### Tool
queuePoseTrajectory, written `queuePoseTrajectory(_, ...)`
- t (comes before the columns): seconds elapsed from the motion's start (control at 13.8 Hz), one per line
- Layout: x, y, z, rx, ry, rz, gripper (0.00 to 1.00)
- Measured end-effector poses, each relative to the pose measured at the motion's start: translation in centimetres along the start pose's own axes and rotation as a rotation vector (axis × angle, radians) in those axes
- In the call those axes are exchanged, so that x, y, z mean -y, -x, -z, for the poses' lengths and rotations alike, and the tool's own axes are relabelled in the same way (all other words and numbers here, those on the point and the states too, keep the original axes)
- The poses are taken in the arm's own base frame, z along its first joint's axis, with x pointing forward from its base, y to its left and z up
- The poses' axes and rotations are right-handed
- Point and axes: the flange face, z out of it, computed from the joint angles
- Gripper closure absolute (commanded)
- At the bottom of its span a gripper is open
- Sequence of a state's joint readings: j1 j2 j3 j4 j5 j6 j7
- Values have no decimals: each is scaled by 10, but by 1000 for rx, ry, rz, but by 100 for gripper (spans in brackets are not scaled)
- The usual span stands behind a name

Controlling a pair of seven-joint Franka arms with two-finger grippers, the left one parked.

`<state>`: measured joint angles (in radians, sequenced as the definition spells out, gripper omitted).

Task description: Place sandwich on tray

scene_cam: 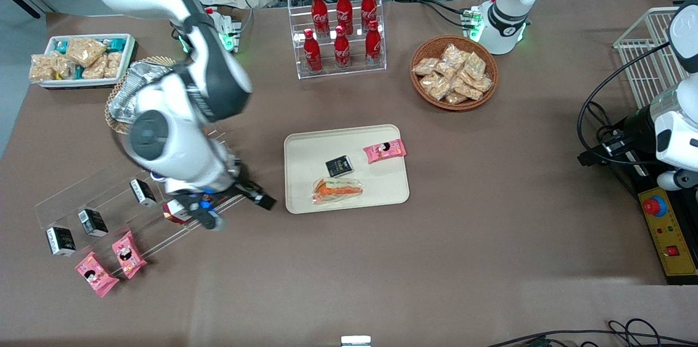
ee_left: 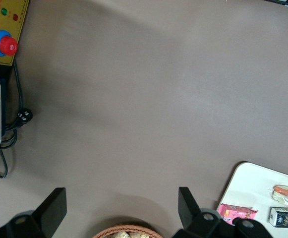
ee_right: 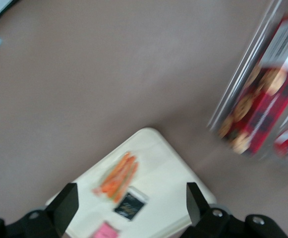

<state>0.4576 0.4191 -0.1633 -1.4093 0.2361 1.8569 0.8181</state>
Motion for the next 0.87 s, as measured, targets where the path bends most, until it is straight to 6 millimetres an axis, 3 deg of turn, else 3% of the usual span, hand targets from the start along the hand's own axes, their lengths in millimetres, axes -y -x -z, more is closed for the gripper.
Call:
queuePoseTrajectory(0.22, -62, -34, 43, -44, 15, 156, 4)
queuePoseTrajectory(0.51, -134, -34, 83, -102, 52, 337, 4)
queuePoseTrajectory(0.72, -192, -37, 127, -120, 38, 407, 4)
queuePoseTrajectory(0.87, -216, -32, 155, -129, 30, 416, 4)
